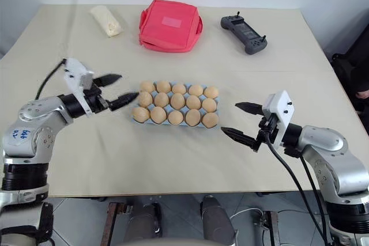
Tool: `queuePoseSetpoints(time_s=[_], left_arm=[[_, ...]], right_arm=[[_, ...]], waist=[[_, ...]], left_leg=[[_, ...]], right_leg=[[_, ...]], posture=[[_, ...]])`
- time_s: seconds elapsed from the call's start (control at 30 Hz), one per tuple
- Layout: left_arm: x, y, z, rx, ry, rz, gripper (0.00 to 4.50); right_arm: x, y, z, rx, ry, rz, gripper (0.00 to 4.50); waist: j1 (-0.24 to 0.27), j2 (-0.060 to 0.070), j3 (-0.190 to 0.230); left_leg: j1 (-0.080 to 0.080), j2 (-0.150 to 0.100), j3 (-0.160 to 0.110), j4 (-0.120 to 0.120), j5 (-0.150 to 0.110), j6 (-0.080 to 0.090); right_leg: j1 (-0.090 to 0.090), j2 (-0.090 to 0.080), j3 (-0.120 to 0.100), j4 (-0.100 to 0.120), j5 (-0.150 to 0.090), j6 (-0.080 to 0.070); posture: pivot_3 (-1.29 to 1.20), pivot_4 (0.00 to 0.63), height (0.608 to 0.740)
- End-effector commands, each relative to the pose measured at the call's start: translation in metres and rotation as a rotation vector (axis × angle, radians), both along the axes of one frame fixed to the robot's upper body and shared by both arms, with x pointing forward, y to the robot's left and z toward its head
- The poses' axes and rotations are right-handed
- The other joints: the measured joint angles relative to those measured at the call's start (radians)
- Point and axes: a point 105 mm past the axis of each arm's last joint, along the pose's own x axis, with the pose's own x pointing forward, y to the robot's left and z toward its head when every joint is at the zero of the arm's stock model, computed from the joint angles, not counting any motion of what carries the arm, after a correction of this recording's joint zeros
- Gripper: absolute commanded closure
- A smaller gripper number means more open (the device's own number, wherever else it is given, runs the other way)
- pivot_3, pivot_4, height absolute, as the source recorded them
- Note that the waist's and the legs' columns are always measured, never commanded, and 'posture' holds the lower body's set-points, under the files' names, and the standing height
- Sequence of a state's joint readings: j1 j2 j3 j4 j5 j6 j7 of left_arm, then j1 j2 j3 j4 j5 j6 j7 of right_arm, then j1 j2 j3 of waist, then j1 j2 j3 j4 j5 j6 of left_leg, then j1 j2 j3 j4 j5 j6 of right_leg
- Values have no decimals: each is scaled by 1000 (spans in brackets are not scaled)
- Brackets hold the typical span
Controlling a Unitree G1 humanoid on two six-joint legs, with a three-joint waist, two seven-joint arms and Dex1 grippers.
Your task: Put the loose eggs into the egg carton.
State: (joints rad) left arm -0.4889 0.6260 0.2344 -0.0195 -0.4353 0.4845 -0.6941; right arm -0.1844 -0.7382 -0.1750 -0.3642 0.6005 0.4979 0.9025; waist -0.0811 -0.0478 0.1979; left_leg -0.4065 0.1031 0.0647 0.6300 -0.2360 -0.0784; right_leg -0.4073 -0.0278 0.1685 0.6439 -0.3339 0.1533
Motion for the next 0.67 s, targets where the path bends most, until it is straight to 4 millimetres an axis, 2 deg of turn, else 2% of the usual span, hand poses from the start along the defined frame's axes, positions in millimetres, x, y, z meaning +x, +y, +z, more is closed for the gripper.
queuePoseSetpoints(time_s=[0.03, 0.13, 0.27, 0.4, 0.53, 0.67], left_arm=[[-9, 13, 9, -10, -77, 19, 37], [-22, 13, -3, 30, -55, -22, 37], [-40, 22, -25, 83, 24, -83, 37], [-55, 30, -37, 114, 86, -125, 37], [-59, 36, -38, 134, 92, -124, 37], [-55, 36, -31, 129, 39, -104, 37]], right_arm=[[-1, -5, 12, -4, -53, 4, 0], [-2, -6, 11, -17, -44, 17, 0], [-2, -8, 10, -33, -33, 34, 0], [-2, -8, 10, -43, -28, 44, 0], [0, -8, 10, -49, -23, 53, 0], [2, -7, 11, -45, -27, 53, 0]], waist=[[0, 0, 0], [-2, 0, 0], [-2, 0, 0], [-3, 0, 0], [-3, 0, 0], [-2, 0, 0]], left_leg=[[0, 0, 0, 0, 0, 0], [0, 0, 0, -1, 0, 0], [0, 0, 0, -1, 0, 0], [0, 0, 0, -1, 0, 0], [0, 0, 0, -1, 0, 0], [0, 0, 0, -1, 0, 1]], right_leg=[[0, 0, 0, 0, 0, 0], [0, 0, 0, -1, 0, 0], [0, 0, 0, 0, 0, 0], [0, 0, 0, -1, -1, -2], [0, 0, 0, 0, -4, -7], [0, 0, 0, -1, -4, -7]], posture=[[0, 150, 740], [0, 150, 740], [0, 150, 740], [0, 150, 740], [0, 150, 740], [0, 150, 740]])
